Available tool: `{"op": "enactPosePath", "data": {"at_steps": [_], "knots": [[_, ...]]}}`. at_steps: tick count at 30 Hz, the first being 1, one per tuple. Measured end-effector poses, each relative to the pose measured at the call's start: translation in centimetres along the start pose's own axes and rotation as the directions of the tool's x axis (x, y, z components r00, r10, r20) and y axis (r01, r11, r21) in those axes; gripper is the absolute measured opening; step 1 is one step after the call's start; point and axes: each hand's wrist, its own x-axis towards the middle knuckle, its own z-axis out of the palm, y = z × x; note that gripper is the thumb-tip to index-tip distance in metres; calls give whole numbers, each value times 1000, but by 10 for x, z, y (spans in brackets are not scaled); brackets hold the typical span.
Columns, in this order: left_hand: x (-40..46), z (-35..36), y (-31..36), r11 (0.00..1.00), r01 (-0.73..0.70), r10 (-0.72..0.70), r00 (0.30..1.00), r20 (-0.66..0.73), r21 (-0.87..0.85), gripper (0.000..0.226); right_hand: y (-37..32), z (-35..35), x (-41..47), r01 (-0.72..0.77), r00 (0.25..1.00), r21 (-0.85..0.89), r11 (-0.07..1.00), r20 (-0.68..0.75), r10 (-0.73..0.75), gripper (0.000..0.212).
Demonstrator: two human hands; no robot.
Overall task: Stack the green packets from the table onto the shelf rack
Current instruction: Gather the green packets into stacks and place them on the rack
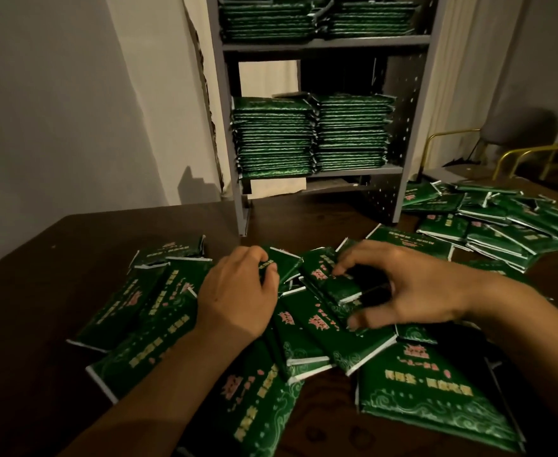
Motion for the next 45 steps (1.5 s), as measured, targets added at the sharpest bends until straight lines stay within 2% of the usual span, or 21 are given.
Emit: {"op": "enactPosePath", "data": {"at_steps": [2,5,7,9,11,14,18,19,21,22,24,26,27,29,30,31,33,36,41,45], "knots": [[0,0,0,1000,1,-2,1000,9,14,30,-3,0,-3,-11,1000,-11,1000,26,12,82],[1,-1,-1,1000,-5,5,1000,9,21,28,-4,-4,-7,-38,997,51,998,71,35,89],[2,0,-2,1000,-4,4,1000,17,13,28,-3,-5,-10,-50,993,76,996,108,41,87],[3,0,-4,1000,-10,10,1000,21,3,27,-3,-3,-11,-44,996,101,994,79,36,74],[3,0,-6,1000,-7,7,1000,26,-16,26,-2,0,-9,-11,1000,87,996,-20,13,52],[4,0,-7,999,-3,4,1000,23,-42,25,-4,3,-3,96,972,-21,995,-214,-99,18],[2,0,-7,999,-11,12,1000,20,-49,25,-3,1,-2,19,870,-128,992,-487,-80,22],[1,-1,-6,999,-10,11,1000,29,-43,26,-4,-1,-3,19,807,-60,998,-588,-51,22],[-1,-2,-4,999,-29,29,1000,9,-14,29,-7,-4,-4,144,686,250,958,-722,85,16],[-1,-4,-3,999,-50,50,999,-14,6,33,-10,-7,-4,237,673,445,864,-716,184,17],[0,-9,1,994,-98,96,994,-44,-52,53,-18,-6,-1,321,738,715,621,-600,309,23],[-4,-15,6,939,-143,135,990,-47,-312,70,-24,1,2,298,804,806,512,-501,321,26],[-6,-20,11,870,-120,130,991,-13,-478,73,-27,6,4,283,820,826,488,-472,323,27],[-11,-29,19,645,11,98,990,97,-764,64,-29,10,7,270,828,857,440,-440,349,27],[-13,-32,21,544,82,78,986,147,-835,62,-29,10,9,271,821,866,420,-436,369,26],[-14,-37,22,502,137,56,980,190,-854,68,-30,11,9,273,810,868,415,-440,389,25],[-11,-38,18,521,163,67,971,230,-838,75,-30,13,11,281,788,860,427,-460,408,20],[-12,-38,22,537,143,71,974,214,-832,42,-34,19,11,280,782,841,463,-479,399,13],[-7,-33,24,406,176,-130,982,134,-897,37,-40,21,12,241,793,850,468,-451,410,17],[-3,-35,19,337,165,-270,960,73,-927,25,-30,5,6,325,710,866,380,-489,507,19]]}}
